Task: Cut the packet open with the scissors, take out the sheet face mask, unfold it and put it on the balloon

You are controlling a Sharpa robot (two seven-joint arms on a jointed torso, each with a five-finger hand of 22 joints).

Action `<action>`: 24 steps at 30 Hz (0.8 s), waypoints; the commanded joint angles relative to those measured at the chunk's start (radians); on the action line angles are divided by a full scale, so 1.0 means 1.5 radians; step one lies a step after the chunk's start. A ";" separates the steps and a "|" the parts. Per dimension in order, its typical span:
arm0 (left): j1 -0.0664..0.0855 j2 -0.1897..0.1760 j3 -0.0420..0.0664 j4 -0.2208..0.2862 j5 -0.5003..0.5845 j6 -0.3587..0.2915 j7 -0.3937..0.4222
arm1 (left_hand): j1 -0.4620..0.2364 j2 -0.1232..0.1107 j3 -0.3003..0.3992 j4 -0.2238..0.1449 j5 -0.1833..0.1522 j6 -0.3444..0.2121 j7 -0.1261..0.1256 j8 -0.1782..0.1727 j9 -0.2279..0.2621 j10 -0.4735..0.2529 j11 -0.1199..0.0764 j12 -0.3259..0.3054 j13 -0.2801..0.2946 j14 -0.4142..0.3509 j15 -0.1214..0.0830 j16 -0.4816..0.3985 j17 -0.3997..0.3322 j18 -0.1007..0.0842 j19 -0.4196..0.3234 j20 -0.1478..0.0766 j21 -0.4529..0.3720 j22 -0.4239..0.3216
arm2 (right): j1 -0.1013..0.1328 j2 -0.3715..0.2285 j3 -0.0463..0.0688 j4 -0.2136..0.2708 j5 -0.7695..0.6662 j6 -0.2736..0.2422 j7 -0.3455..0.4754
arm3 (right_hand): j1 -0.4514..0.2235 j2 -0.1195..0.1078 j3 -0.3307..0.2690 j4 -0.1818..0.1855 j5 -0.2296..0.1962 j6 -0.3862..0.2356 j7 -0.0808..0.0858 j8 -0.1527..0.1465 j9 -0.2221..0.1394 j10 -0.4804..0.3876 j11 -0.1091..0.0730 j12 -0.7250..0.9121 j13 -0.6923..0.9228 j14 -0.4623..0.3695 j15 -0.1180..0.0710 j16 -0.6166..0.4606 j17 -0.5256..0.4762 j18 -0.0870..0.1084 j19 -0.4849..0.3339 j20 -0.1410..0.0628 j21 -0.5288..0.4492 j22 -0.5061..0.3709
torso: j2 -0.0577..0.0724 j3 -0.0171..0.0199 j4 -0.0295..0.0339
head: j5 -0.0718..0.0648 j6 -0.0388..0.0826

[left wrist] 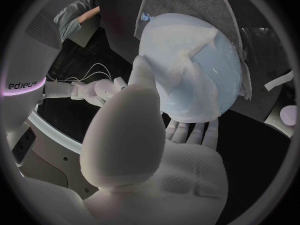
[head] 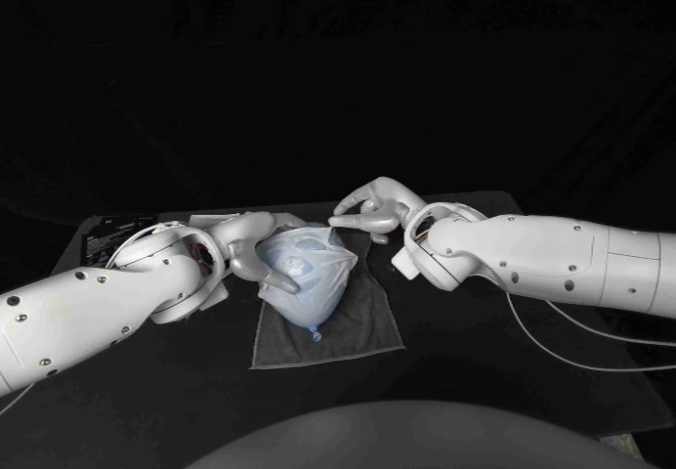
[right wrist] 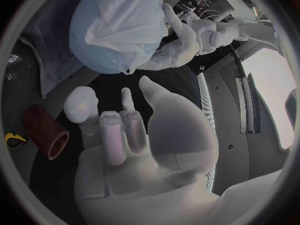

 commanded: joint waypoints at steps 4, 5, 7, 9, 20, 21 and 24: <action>-0.003 0.001 -0.003 0.001 0.002 0.024 -0.011 | 0.005 -0.001 0.004 0.000 0.003 0.006 0.018 -0.001 0.001 0.005 0.002 0.003 0.001 0.005 -0.001 0.003 0.001 -0.006 0.005 0.001 0.003 0.000 | 0.001 0.012 0.000 -0.009 -0.023 0.054 -0.008 | 0.000 -0.010 -0.013 0.003 0.003 -0.009 0.003 -0.008 -0.002 0.047 0.006 -0.002 0.144 0.070 0.006 0.003 0.176 0.001 -0.003 0.003 -0.004 0.071 | 0.000 0.0003 -0.0004 | 0.002 0.000; -0.003 0.001 -0.003 0.001 0.003 0.024 -0.011 | 0.005 -0.001 0.004 0.000 0.003 0.006 0.018 -0.001 0.001 0.005 0.002 0.003 0.001 0.005 -0.001 0.003 0.001 -0.006 0.005 0.001 0.003 0.000 | 0.001 0.014 0.000 -0.010 -0.025 0.058 -0.010 | -0.001 -0.010 -0.016 0.004 0.003 -0.009 0.003 -0.009 -0.003 0.047 0.007 -0.002 0.144 0.070 0.006 0.003 0.176 0.001 -0.003 0.003 -0.004 0.071 | 0.000 0.0004 -0.0005 | 0.002 0.000; -0.003 0.001 -0.003 0.001 0.004 0.024 -0.011 | 0.005 -0.001 0.004 0.000 0.003 0.006 0.018 -0.001 0.001 0.005 0.002 0.003 0.001 0.005 -0.001 0.003 0.001 -0.006 0.005 0.001 0.003 0.000 | 0.001 0.018 0.000 -0.011 -0.029 0.064 -0.014 | -0.001 -0.011 -0.018 0.005 0.003 -0.009 0.003 -0.009 -0.003 0.047 0.007 -0.003 0.144 0.070 0.006 0.003 0.176 0.001 -0.003 0.003 -0.004 0.071 | 0.000 0.0005 -0.0006 | 0.001 0.000; -0.003 0.001 -0.003 0.001 0.004 0.024 -0.011 | 0.005 -0.001 0.004 0.000 0.003 0.007 0.019 -0.002 0.001 0.008 0.003 0.003 0.001 0.006 -0.001 0.003 0.001 -0.006 0.006 0.001 0.003 0.000 | 0.001 0.021 0.000 -0.013 -0.032 0.068 -0.018 | -0.001 -0.011 -0.019 0.006 0.003 -0.009 0.003 -0.009 -0.003 0.047 0.007 -0.002 0.144 0.070 0.007 0.003 0.176 0.001 -0.003 0.004 -0.004 0.071 | 0.000 0.0003 -0.0004 | 0.001 0.000; -0.003 0.002 -0.003 0.002 0.005 0.024 -0.012 | 0.004 -0.001 0.004 0.000 0.003 0.007 0.020 -0.002 0.001 0.009 0.004 0.002 0.001 0.006 -0.002 0.003 0.001 -0.006 0.006 0.001 0.003 0.000 | 0.001 0.028 0.000 -0.018 -0.045 0.087 -0.034 | 0.013 0.005 -0.030 0.012 0.003 0.029 -0.007 0.007 0.003 0.051 -0.001 0.005 0.149 0.070 0.001 0.003 0.176 0.000 0.002 0.002 0.009 0.074 | 0.000 0.0001 -0.0002 | 0.001 0.000; -0.003 0.002 -0.003 0.002 0.005 0.024 -0.013 | 0.004 -0.001 0.004 0.000 0.003 0.007 0.020 -0.002 0.001 0.009 0.004 0.002 0.001 0.006 -0.002 0.003 0.001 -0.006 0.006 0.001 0.003 0.000 | 0.001 0.029 0.000 -0.018 -0.045 0.087 -0.035 | 0.014 0.007 -0.031 0.013 0.003 0.033 -0.009 0.008 0.003 0.052 -0.003 0.007 0.150 0.070 0.000 0.003 0.176 0.000 0.003 0.001 0.011 0.075 | 0.000 0.0000 -0.0002 | 0.001 0.000; -0.003 0.001 -0.003 0.002 0.005 0.024 -0.013 | 0.004 -0.001 0.004 0.000 0.003 0.007 0.020 -0.002 0.001 0.009 0.004 0.002 0.001 0.006 -0.002 0.003 0.001 -0.006 0.006 0.001 0.003 0.000 | 0.001 0.028 0.000 -0.017 -0.047 0.086 -0.037 | 0.017 0.015 -0.033 0.018 0.003 0.046 -0.015 0.014 0.004 0.059 -0.008 0.018 0.159 0.070 -0.004 0.003 0.176 -0.003 0.010 -0.002 0.025 0.079 | 0.000 0.0003 -0.0001 | 0.002 0.000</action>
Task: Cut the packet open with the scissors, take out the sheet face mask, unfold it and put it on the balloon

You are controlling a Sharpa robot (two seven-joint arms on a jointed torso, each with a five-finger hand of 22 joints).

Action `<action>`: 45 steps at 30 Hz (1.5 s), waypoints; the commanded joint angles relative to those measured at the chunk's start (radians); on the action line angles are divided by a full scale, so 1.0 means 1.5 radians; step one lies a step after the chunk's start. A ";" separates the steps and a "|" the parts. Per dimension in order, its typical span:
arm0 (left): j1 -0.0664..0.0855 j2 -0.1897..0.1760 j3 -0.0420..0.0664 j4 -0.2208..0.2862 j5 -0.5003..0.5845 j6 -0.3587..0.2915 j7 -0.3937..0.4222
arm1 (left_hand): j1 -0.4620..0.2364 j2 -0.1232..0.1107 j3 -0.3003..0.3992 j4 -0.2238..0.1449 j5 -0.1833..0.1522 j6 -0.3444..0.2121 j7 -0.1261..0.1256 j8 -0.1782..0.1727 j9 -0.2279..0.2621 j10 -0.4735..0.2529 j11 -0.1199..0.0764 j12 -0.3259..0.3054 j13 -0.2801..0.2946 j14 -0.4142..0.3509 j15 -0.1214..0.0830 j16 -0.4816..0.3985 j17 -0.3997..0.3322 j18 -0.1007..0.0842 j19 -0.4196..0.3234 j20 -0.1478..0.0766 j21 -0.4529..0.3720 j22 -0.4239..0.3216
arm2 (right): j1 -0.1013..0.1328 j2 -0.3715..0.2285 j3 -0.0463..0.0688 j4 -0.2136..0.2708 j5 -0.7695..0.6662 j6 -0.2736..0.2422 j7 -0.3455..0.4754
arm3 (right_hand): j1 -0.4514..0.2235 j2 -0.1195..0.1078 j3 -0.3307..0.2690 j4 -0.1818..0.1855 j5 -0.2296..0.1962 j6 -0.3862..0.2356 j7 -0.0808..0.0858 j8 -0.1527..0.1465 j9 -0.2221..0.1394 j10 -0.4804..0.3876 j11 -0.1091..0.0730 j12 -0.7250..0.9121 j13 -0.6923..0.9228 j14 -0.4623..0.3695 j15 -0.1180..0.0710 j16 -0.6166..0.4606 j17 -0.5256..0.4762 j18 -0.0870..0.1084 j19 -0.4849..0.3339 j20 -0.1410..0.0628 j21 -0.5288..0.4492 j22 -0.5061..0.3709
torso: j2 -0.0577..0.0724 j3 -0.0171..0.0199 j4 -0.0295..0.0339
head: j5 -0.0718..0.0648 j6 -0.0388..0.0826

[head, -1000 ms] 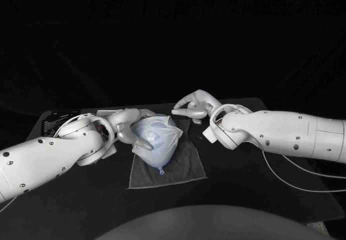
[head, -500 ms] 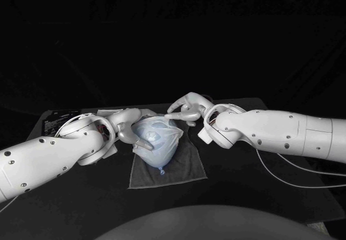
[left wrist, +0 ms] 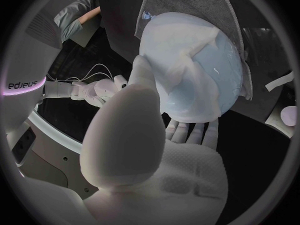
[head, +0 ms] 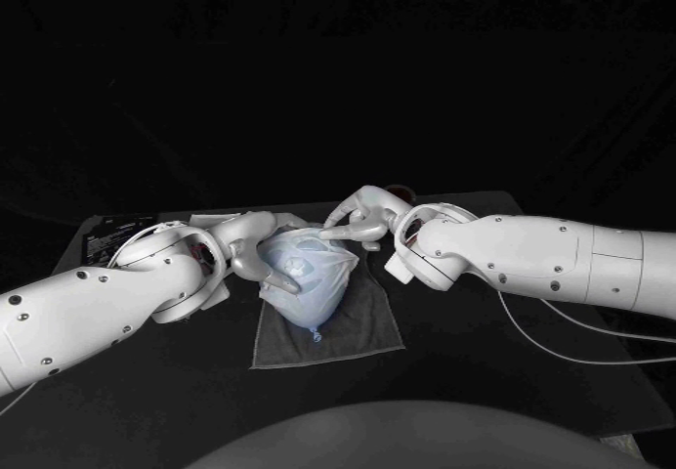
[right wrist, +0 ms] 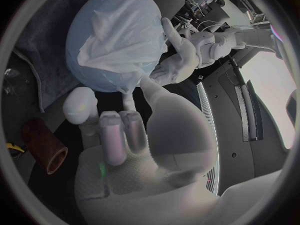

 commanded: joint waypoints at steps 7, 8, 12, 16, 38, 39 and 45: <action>-0.003 0.000 -0.004 0.001 0.003 0.025 -0.013 | 0.004 -0.001 0.004 0.000 0.003 0.004 0.022 -0.002 0.001 0.009 0.004 0.002 0.000 0.004 0.001 0.003 0.001 -0.006 0.004 -0.002 0.003 0.000 | 0.000 0.000 0.000 0.001 -0.019 0.017 -0.013 | 0.022 0.027 0.004 0.005 0.003 0.036 -0.016 0.018 0.004 0.064 -0.018 0.016 0.167 0.070 -0.015 0.002 0.175 -0.001 0.018 -0.010 0.026 0.082 | 0.000 0.0000 -0.0003 | 0.000 0.000; -0.003 0.000 -0.004 0.001 0.003 0.025 -0.013 | 0.004 -0.001 0.004 0.000 0.003 0.004 0.022 -0.002 0.001 0.009 0.004 0.002 0.000 0.004 0.001 0.003 0.001 -0.006 0.004 -0.002 0.003 0.000 | 0.000 0.000 0.000 0.001 -0.021 0.017 -0.014 | 0.029 0.032 0.008 0.003 0.003 0.042 -0.019 0.021 0.005 0.065 -0.021 0.018 0.169 0.070 -0.018 0.002 0.175 -0.001 0.020 -0.012 0.029 0.083 | 0.000 0.0001 -0.0003 | 0.000 0.000; -0.003 0.000 -0.004 0.001 0.003 0.025 -0.013 | 0.004 -0.001 0.004 0.000 0.003 0.004 0.022 -0.002 0.001 0.009 0.004 0.002 0.000 0.004 0.001 0.003 0.001 -0.006 0.004 -0.002 0.003 0.000 | 0.000 0.000 0.000 0.002 -0.028 0.012 -0.014 | 0.070 0.051 0.035 -0.020 0.003 0.062 -0.035 0.036 0.012 0.068 -0.035 0.023 0.173 0.070 -0.029 0.002 0.175 -0.003 0.026 -0.022 0.042 0.086 | 0.000 0.0002 -0.0002 | -0.001 0.000; -0.003 0.000 -0.004 0.002 0.004 0.025 -0.013 | 0.004 -0.001 0.004 0.000 0.003 0.004 0.022 -0.002 0.001 0.009 0.004 0.002 0.000 0.004 0.001 0.003 0.001 -0.006 0.004 -0.002 0.003 0.000 | 0.000 0.001 0.000 0.003 -0.033 -0.005 -0.009 | 0.098 0.057 0.062 -0.047 0.003 0.072 -0.042 0.054 0.022 0.070 -0.043 0.025 0.175 0.070 -0.038 0.002 0.175 -0.007 0.034 -0.031 0.058 0.090 | 0.001 0.0001 0.0000 | -0.001 0.000; -0.002 -0.002 -0.004 0.004 0.003 0.026 -0.014 | 0.004 -0.001 0.005 0.000 0.003 0.005 0.023 -0.003 0.001 0.011 0.005 0.002 0.000 0.005 0.000 0.002 0.001 -0.006 0.005 -0.002 0.003 0.000 | 0.000 0.012 0.001 -0.007 -0.027 -0.100 0.025 | 0.069 0.050 0.127 -0.066 0.003 0.068 -0.043 0.090 0.045 0.070 -0.044 0.025 0.175 0.070 -0.040 0.002 0.175 -0.010 0.042 -0.037 0.076 0.094 | 0.000 0.0006 0.0000 | -0.001 0.000; -0.002 -0.002 -0.004 0.004 0.003 0.025 -0.014 | 0.004 -0.001 0.005 0.000 0.003 0.005 0.023 -0.003 0.001 0.011 0.005 0.002 0.000 0.005 0.000 0.002 0.001 -0.006 0.005 -0.002 0.003 0.000 | 0.000 0.013 0.001 -0.009 -0.027 -0.101 0.025 | 0.069 0.050 0.127 -0.066 0.003 0.068 -0.043 0.090 0.045 0.070 -0.044 0.025 0.175 0.070 -0.040 0.002 0.175 -0.010 0.042 -0.037 0.076 0.094 | 0.000 0.0007 0.0001 | -0.001 0.000; -0.002 -0.002 -0.004 0.004 0.003 0.023 -0.016 | 0.004 -0.001 0.004 0.000 0.003 0.003 0.025 -0.006 0.000 0.012 0.006 0.001 0.000 0.007 -0.001 0.003 0.001 -0.006 0.006 -0.002 0.003 0.000 | 0.001 0.021 0.002 -0.023 -0.027 -0.093 0.022 | 0.067 0.049 0.130 -0.067 0.003 0.067 -0.043 0.092 0.047 0.070 -0.044 0.025 0.175 0.070 -0.041 0.002 0.175 -0.010 0.041 -0.037 0.075 0.094 | 0.000 0.0004 -0.0003 | -0.001 0.000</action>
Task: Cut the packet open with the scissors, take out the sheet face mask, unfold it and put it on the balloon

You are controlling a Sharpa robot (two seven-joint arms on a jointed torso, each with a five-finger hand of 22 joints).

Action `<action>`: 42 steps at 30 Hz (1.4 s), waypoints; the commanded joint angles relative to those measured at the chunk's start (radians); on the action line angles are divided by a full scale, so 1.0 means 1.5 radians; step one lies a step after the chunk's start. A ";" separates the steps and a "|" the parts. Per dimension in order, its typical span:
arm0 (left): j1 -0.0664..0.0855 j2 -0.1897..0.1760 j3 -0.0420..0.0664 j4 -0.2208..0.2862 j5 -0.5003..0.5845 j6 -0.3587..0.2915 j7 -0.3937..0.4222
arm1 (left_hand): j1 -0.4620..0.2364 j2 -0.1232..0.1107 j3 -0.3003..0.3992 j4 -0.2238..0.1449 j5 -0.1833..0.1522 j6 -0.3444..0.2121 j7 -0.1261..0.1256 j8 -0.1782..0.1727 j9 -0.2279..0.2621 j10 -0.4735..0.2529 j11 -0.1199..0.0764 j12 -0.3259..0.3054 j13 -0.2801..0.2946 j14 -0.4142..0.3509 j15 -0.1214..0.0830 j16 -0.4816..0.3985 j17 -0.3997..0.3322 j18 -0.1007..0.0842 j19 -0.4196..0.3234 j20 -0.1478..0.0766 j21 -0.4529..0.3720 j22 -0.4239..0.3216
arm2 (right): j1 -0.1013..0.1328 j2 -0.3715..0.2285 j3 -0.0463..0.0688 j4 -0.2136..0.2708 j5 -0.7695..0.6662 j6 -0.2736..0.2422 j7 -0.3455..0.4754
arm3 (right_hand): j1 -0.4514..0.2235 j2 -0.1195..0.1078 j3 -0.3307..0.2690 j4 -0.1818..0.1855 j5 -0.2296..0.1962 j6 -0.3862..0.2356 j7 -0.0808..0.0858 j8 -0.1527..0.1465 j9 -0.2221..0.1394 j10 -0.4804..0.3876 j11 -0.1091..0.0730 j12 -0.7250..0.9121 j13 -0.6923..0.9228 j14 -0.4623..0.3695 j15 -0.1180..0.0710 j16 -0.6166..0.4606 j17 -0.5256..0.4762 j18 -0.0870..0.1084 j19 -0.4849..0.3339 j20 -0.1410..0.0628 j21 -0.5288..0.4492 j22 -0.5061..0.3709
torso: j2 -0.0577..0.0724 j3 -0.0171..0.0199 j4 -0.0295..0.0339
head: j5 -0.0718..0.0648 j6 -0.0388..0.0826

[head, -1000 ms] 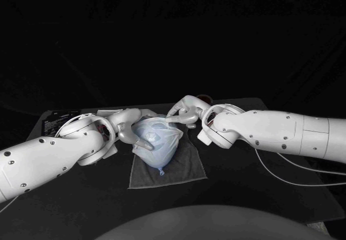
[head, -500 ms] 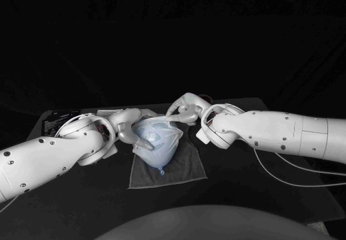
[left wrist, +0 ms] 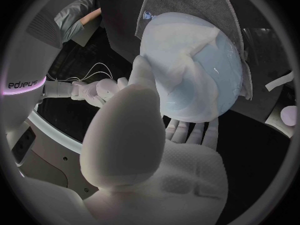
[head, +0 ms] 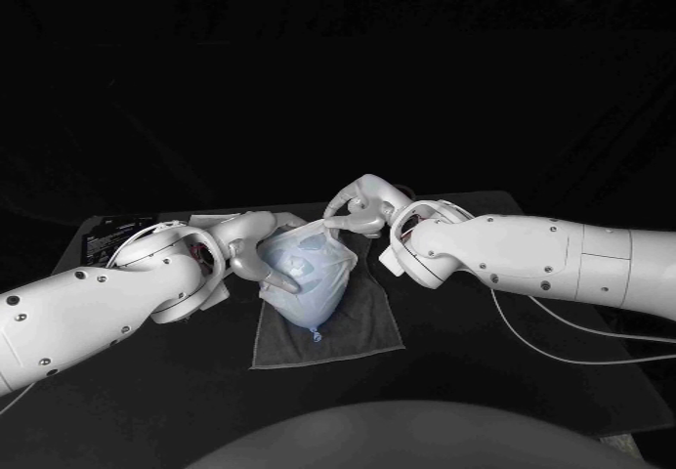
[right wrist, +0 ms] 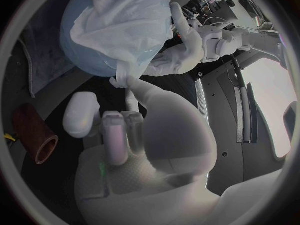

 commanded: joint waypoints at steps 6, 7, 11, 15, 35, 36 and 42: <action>-0.003 -0.001 -0.004 0.000 0.002 0.021 -0.015 | 0.004 -0.001 0.003 0.000 0.003 0.003 0.026 -0.007 0.000 0.013 0.007 0.000 0.001 0.008 -0.001 0.003 0.001 -0.006 0.003 0.001 0.003 0.000 | 0.002 0.010 0.001 -0.021 -0.005 -0.004 0.002 | -0.008 -0.003 0.006 -0.001 0.002 -0.004 -0.002 0.005 0.029 0.070 -0.004 0.002 0.176 0.070 -0.005 0.003 0.175 -0.004 -0.001 -0.003 -0.001 0.093 | 0.000 0.0001 0.0000 | -0.001 0.000; -0.003 -0.001 -0.004 0.000 0.002 0.021 -0.015 | 0.004 -0.001 0.003 0.000 0.003 0.003 0.026 -0.007 0.000 0.013 0.007 0.000 0.001 0.008 -0.001 0.003 0.001 -0.006 0.003 0.001 0.003 0.000 | 0.002 0.012 0.001 -0.023 -0.005 -0.004 0.002 | -0.008 -0.003 0.006 -0.001 0.002 -0.004 -0.002 0.005 0.029 0.070 -0.004 0.002 0.176 0.070 -0.005 0.003 0.175 -0.004 -0.001 -0.003 -0.001 0.093 | 0.000 0.0002 0.0001 | -0.001 0.000; -0.003 -0.002 -0.004 0.000 0.002 0.020 -0.016 | 0.004 -0.001 0.003 0.000 0.003 0.003 0.027 -0.007 0.000 0.013 0.008 0.000 0.000 0.009 -0.002 0.004 0.001 -0.006 0.004 0.001 0.003 0.000 | 0.003 0.017 0.002 -0.032 -0.007 -0.003 0.002 | -0.009 -0.004 0.007 -0.002 0.002 -0.005 -0.002 0.006 0.029 0.070 -0.004 0.002 0.176 0.070 -0.005 0.003 0.175 -0.003 -0.002 -0.003 -0.003 0.092 | 0.000 -0.0001 0.0001 | -0.001 0.000; -0.003 -0.002 -0.004 0.000 0.002 0.018 -0.018 | 0.003 -0.001 0.003 0.000 0.003 0.003 0.028 -0.008 0.000 0.014 0.009 -0.001 0.000 0.010 -0.002 0.004 0.002 -0.006 0.004 0.001 0.003 -0.001 | 0.005 0.023 0.002 -0.040 -0.008 -0.002 0.006 | -0.011 -0.006 0.010 -0.003 0.002 -0.007 -0.001 0.007 0.030 0.070 -0.004 0.002 0.176 0.070 -0.005 0.003 0.175 -0.003 -0.004 -0.003 -0.007 0.091 | 0.000 0.0001 0.0001 | -0.001 0.000; -0.002 -0.006 -0.004 0.001 0.011 0.011 -0.024 | 0.001 -0.002 0.002 0.000 0.002 0.005 0.031 -0.008 0.000 0.018 0.012 -0.001 0.001 0.017 -0.003 0.007 0.004 -0.006 0.005 0.001 0.003 -0.001 | 0.013 0.031 0.002 -0.076 0.008 0.049 -0.008 | -0.068 -0.076 -0.069 0.010 0.002 -0.193 0.076 -0.084 -0.009 -0.047 0.067 -0.148 0.041 0.026 0.058 -0.027 0.101 0.032 -0.140 0.048 -0.256 0.024 | 0.000 -0.0006 -0.0004 | 0.003 0.000; -0.002 -0.006 -0.004 0.001 0.012 0.011 -0.024 | 0.001 -0.002 0.004 0.000 0.003 0.006 0.032 -0.007 0.000 0.019 0.013 -0.001 0.001 0.019 -0.002 0.008 0.004 -0.006 0.006 0.001 0.003 -0.001 | 0.013 0.029 0.002 -0.076 0.008 0.051 -0.009 | -0.069 -0.076 -0.071 0.011 0.002 -0.194 0.076 -0.083 -0.009 -0.048 0.067 -0.149 0.039 0.025 0.059 -0.028 0.100 0.033 -0.141 0.048 -0.258 0.023 | 0.000 -0.0005 -0.0004 | 0.002 0.000; -0.002 -0.010 -0.003 0.003 0.033 0.004 -0.019 | -0.002 -0.002 0.008 0.000 0.003 0.008 0.034 -0.007 0.000 0.024 0.016 -0.001 0.001 0.023 0.001 0.009 0.005 -0.006 0.006 0.001 0.003 -0.002 | 0.013 0.014 0.002 -0.066 0.023 0.038 -0.006 | -0.067 -0.069 -0.077 0.015 0.002 -0.190 0.077 -0.077 -0.008 -0.047 0.068 -0.144 0.040 0.027 0.059 -0.026 0.103 0.034 -0.138 0.051 -0.253 0.025 | 0.000 -0.0005 -0.0003 | 0.006 0.000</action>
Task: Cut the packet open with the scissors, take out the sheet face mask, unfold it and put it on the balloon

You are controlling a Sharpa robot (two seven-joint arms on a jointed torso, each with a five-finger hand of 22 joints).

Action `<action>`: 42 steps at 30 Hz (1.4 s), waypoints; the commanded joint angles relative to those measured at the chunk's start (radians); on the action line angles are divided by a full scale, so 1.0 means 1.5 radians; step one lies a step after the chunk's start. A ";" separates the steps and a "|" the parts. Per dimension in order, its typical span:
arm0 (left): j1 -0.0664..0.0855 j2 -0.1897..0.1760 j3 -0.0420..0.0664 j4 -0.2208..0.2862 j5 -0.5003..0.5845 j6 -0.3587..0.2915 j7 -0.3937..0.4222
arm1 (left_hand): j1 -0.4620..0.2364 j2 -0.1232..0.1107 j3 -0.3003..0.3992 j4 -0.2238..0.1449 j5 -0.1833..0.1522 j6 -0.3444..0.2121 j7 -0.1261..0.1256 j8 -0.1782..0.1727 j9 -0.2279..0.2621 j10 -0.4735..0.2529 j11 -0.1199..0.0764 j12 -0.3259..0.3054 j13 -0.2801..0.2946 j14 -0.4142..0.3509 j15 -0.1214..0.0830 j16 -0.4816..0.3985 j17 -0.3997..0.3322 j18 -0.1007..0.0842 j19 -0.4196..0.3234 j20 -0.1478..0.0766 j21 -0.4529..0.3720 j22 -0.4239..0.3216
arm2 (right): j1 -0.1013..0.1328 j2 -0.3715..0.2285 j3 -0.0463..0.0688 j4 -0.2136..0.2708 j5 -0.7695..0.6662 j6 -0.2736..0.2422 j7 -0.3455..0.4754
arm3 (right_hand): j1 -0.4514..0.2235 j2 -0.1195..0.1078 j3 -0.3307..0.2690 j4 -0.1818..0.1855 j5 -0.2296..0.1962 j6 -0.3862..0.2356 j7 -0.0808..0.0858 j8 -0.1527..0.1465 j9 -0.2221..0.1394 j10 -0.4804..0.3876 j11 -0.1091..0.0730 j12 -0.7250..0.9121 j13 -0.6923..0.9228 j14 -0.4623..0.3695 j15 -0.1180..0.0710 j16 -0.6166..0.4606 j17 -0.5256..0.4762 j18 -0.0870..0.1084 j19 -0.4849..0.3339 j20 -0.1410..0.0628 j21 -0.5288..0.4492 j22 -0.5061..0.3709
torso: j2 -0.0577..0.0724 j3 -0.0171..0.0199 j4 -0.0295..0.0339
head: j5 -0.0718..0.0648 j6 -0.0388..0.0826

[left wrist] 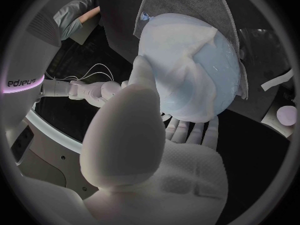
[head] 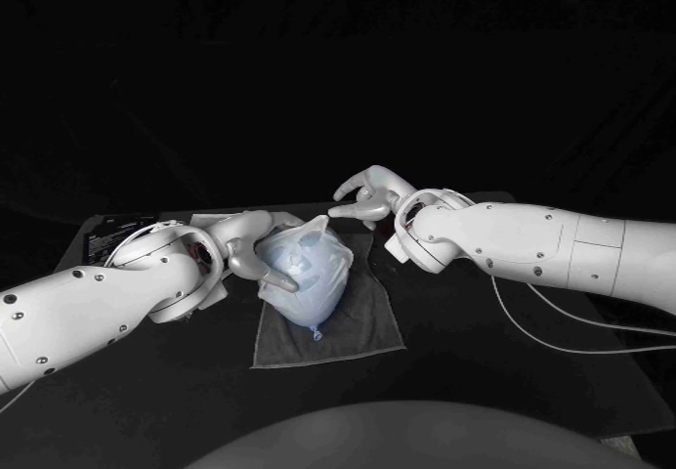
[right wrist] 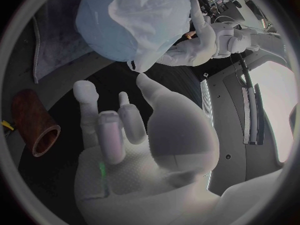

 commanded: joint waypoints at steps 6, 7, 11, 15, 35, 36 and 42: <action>0.003 -0.008 -0.001 0.005 0.098 0.006 0.007 | -0.009 -0.002 0.006 0.000 0.002 0.014 0.035 0.003 0.003 0.028 0.016 0.004 0.002 0.024 0.015 0.011 0.007 -0.007 0.005 -0.001 0.003 -0.002 | 0.001 -0.028 0.000 0.028 0.044 -0.026 0.030 | 0.015 0.017 -0.008 0.000 0.002 0.017 -0.003 0.015 0.002 0.015 -0.003 0.021 0.052 0.036 0.004 0.007 0.117 0.009 0.022 0.003 0.040 0.034 | 0.000 -0.0003 0.0001 | 0.008 0.000; 0.006 -0.008 -0.001 0.006 0.120 0.012 0.009 | -0.011 -0.002 0.005 0.000 0.002 0.019 0.036 0.006 0.004 0.030 0.017 0.004 0.002 0.028 0.018 0.013 0.008 -0.007 0.004 -0.001 0.003 -0.002 | 0.001 -0.033 0.000 0.034 0.048 -0.029 0.035 | 0.015 0.017 -0.008 0.000 0.002 0.017 -0.003 0.016 0.002 0.017 -0.003 0.023 0.054 0.038 0.003 0.008 0.119 0.008 0.024 0.003 0.043 0.035 | 0.000 -0.0005 0.0000 | 0.010 0.000; 0.017 -0.012 0.000 0.008 0.186 0.043 0.016 | -0.017 -0.002 -0.002 0.000 0.002 0.028 0.039 0.011 0.006 0.042 0.020 0.005 0.003 0.038 0.021 0.017 0.010 -0.008 -0.001 -0.001 0.001 -0.004 | 0.000 -0.053 0.000 0.059 0.055 -0.036 0.048 | 0.015 0.018 -0.011 0.001 0.002 0.019 -0.004 0.018 0.002 0.019 -0.004 0.026 0.055 0.039 0.003 0.009 0.121 0.008 0.029 0.003 0.049 0.037 | -0.001 -0.0004 -0.0001 | 0.016 0.000; 0.030 -0.020 0.000 0.017 0.230 0.072 0.026 | -0.022 -0.002 -0.015 0.000 0.002 0.029 0.039 0.010 0.006 0.048 0.021 0.005 0.003 0.035 0.021 0.013 0.007 -0.008 -0.007 -0.001 -0.001 -0.006 | -0.002 -0.077 0.000 0.091 0.050 -0.041 0.062 | 0.013 0.015 -0.016 0.003 0.002 0.021 -0.005 0.020 0.001 0.020 -0.004 0.027 0.055 0.039 0.002 0.009 0.120 0.008 0.030 0.003 0.050 0.037 | -0.002 0.0000 0.0001 | 0.020 0.000; 0.053 -0.104 0.010 0.014 0.397 0.005 0.106 | -0.013 0.050 0.082 -0.004 -0.002 0.171 0.069 0.099 0.039 0.176 0.073 0.030 0.009 0.272 0.015 0.134 0.075 0.008 0.211 -0.005 0.065 0.033 | -0.009 -0.130 -0.002 0.144 0.016 -0.084 0.135 | 0.058 0.004 -0.004 0.051 0.004 0.104 -0.021 -0.005 -0.058 -0.216 -0.015 -0.579 -0.498 -0.249 -0.003 -0.494 -0.438 0.031 -0.084 0.002 -0.319 -0.216 | -0.002 0.0011 0.0006 | 0.077 0.000; 0.054 -0.110 0.010 0.012 0.405 -0.006 0.114 | -0.015 0.064 0.100 -0.007 -0.002 0.205 0.075 0.119 0.046 0.198 0.067 0.035 0.009 0.297 0.007 0.145 0.079 0.015 0.251 -0.006 0.081 0.041 | -0.009 -0.129 -0.002 0.143 0.007 -0.085 0.139 | 0.061 -0.003 0.016 0.054 0.006 0.097 -0.011 -0.014 -0.063 -0.235 0.000 -0.638 -0.549 -0.281 0.011 -0.551 -0.465 0.029 -0.110 0.014 -0.354 -0.249 | -0.002 0.0007 0.0008 | 0.081 0.000; 0.054 -0.141 0.009 0.010 0.425 -0.047 0.147 | 0.015 0.121 0.173 -0.007 -0.004 0.305 0.039 0.121 0.045 0.333 0.013 0.038 0.007 0.509 -0.061 0.271 0.136 0.078 0.432 -0.038 0.190 0.082 | -0.009 -0.124 -0.002 0.140 -0.054 -0.084 0.158 | 0.061 -0.033 0.060 0.058 0.002 0.092 0.006 -0.034 -0.075 -0.213 0.021 -0.762 -0.698 -0.304 0.041 -0.712 -0.548 0.032 -0.132 0.046 -0.434 -0.370 | 0.000 -0.0005 0.0011 | 0.106 0.000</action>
